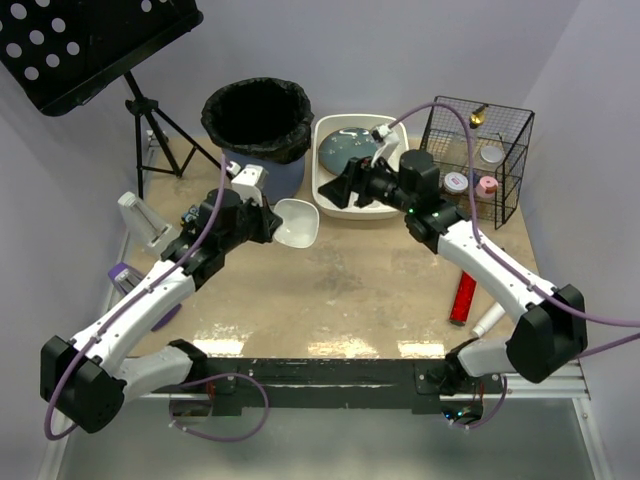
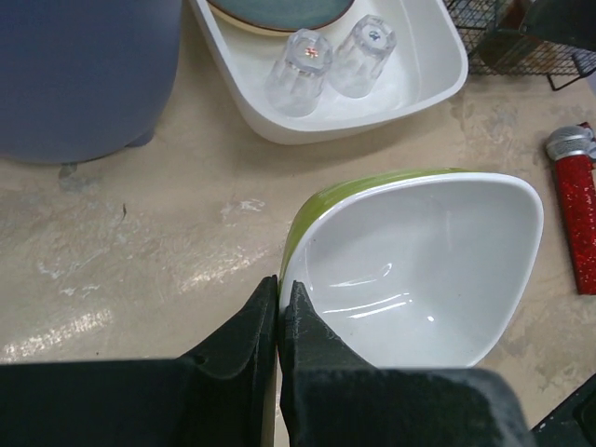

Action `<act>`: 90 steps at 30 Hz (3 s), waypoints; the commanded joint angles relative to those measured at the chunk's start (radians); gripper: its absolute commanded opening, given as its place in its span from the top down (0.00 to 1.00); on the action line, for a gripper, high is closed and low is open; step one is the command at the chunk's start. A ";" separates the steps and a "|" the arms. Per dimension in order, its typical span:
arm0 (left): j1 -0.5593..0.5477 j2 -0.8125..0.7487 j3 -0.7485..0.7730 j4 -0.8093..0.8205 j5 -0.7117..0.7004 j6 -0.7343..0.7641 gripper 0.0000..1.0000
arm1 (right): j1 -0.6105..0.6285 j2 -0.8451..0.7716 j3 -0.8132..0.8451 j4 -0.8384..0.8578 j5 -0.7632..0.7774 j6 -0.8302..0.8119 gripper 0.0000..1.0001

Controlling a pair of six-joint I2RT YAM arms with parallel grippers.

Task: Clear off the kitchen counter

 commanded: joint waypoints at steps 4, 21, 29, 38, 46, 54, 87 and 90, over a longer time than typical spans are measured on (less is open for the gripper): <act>-0.032 0.014 0.076 -0.041 -0.137 0.026 1.00 | 0.128 0.065 0.093 -0.047 0.182 -0.028 0.33; -0.039 0.042 0.096 -0.088 -0.272 -0.010 1.00 | 0.208 0.119 0.096 -0.061 0.222 -0.042 0.49; -0.039 0.029 0.093 -0.086 -0.280 -0.016 1.00 | 0.266 0.174 0.120 -0.084 0.282 -0.038 0.53; -0.039 0.011 0.071 -0.071 -0.268 -0.007 1.00 | 0.292 0.183 0.122 -0.073 0.350 -0.005 0.93; -0.039 0.000 0.044 -0.052 -0.234 -0.014 0.53 | 0.294 0.173 0.111 -0.081 0.438 0.028 1.00; -0.039 -0.075 -0.013 -0.003 -0.180 -0.017 0.29 | 0.260 0.196 0.133 -0.160 0.567 0.002 1.00; -0.035 -0.198 -0.096 -0.095 -0.237 -0.020 0.26 | -0.108 0.757 0.766 -0.226 0.726 -0.108 1.00; -0.035 -0.198 -0.098 -0.101 -0.234 -0.024 0.26 | -0.110 0.801 0.788 -0.208 0.722 -0.122 1.00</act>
